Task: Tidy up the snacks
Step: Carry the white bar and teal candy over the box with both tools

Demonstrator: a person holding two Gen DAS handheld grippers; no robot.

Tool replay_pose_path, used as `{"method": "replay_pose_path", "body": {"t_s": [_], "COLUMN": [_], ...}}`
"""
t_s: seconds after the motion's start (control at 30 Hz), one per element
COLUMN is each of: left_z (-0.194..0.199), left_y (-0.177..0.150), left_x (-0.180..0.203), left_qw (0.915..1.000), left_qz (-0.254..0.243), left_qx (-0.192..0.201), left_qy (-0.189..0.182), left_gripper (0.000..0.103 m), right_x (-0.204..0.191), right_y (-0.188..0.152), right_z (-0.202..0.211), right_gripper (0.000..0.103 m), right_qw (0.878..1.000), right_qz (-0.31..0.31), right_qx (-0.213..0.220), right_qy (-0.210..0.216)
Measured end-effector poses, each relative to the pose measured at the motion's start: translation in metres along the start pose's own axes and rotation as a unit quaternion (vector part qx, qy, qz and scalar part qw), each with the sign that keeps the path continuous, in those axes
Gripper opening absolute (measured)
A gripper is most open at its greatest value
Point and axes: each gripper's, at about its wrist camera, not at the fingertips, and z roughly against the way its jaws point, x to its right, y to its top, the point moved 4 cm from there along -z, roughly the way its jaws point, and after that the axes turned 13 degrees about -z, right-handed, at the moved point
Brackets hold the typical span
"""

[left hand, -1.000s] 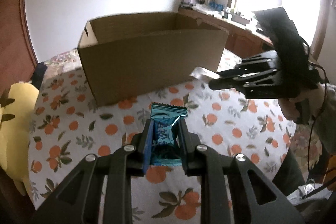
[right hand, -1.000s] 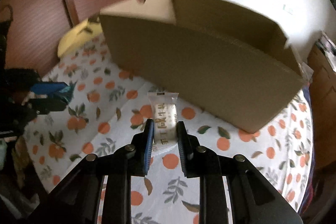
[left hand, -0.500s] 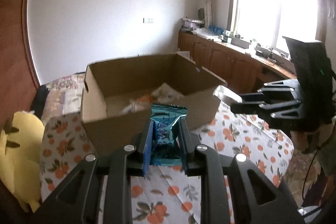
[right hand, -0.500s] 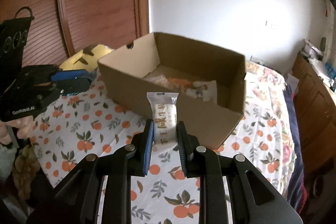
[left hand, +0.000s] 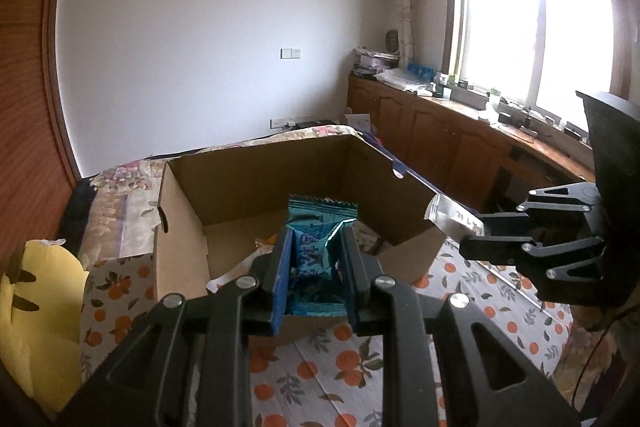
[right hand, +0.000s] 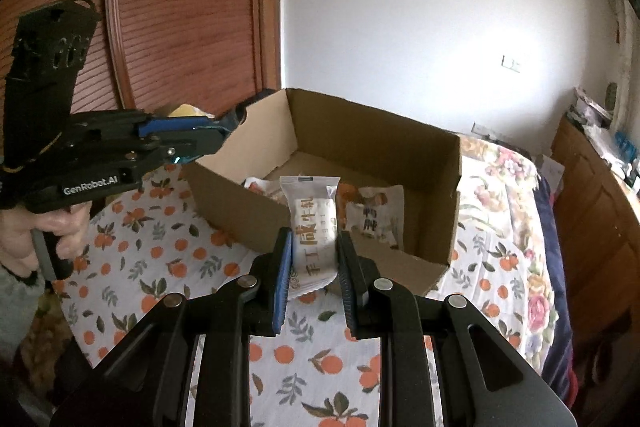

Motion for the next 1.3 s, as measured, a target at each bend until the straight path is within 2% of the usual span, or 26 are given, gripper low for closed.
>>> {"method": "replay_pose_path", "body": {"t_s": [0.67, 0.9, 1.3], "left_z": [-0.051, -0.085, -0.11], "left_y": [-0.004, -0.005, -0.018], "left_x": [-0.042, -0.04, -0.031], "left_qw": [0.9996, 0.9981, 0.9922], "left_qz": [0.021, 0.001, -0.002], "left_qx": [-0.016, -0.062, -0.122], "left_qy": [0.009, -0.005, -0.028], "left_gripper": [0.021, 0.021, 0.022], "right_x": [0.014, 0.023, 0.032], "right_y": [0.041, 0.051, 0.05], "right_z": [-0.058, -0.09, -0.14], "right_gripper": [0.021, 0.02, 0.021], "right_qw": [1.0, 1.0, 0.998], "right_qz": [0.002, -0.008, -0.03], "right_qx": [0.002, -0.01, -0.05], "right_qy": [-0.001, -0.007, -0.019]}}
